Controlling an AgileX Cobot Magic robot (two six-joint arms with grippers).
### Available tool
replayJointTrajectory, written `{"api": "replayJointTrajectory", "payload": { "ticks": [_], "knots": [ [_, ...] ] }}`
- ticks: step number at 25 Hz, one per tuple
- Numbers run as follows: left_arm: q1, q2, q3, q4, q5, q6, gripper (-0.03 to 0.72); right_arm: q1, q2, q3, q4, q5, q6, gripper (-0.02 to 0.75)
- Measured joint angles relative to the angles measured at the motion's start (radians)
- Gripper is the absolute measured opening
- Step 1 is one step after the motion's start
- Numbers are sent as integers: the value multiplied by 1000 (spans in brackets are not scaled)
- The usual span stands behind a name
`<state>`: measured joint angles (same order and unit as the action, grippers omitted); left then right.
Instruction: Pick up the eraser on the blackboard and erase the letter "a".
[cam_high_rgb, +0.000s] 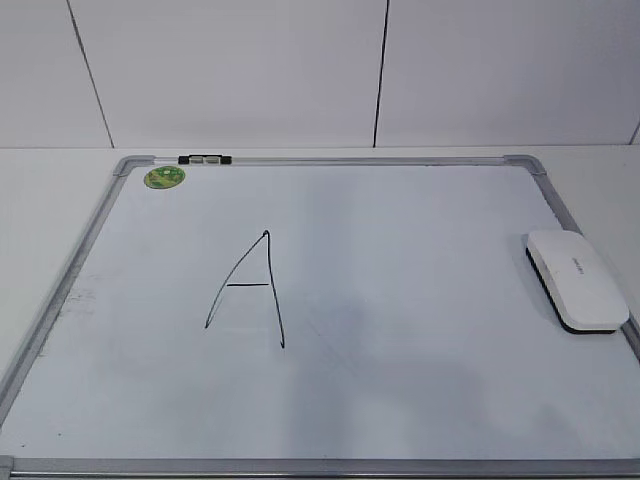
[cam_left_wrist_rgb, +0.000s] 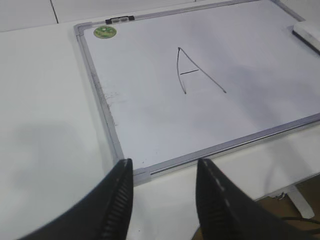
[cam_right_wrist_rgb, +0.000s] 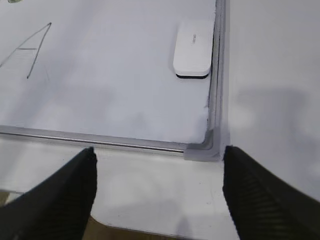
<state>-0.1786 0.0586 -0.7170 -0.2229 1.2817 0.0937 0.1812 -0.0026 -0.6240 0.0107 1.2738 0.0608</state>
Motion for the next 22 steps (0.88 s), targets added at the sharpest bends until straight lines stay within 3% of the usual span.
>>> {"api": "replayJointTrajectory", "payload": {
  "ticks": [9, 22],
  "knots": [
    [0, -41, 147, 106, 2, 0, 269, 0, -1, 67, -27, 0, -50, 594],
    [0, -41, 206, 140, -156, 0, 268, 0, -1, 123, -101, -111, -66, 594]
  ]
}}
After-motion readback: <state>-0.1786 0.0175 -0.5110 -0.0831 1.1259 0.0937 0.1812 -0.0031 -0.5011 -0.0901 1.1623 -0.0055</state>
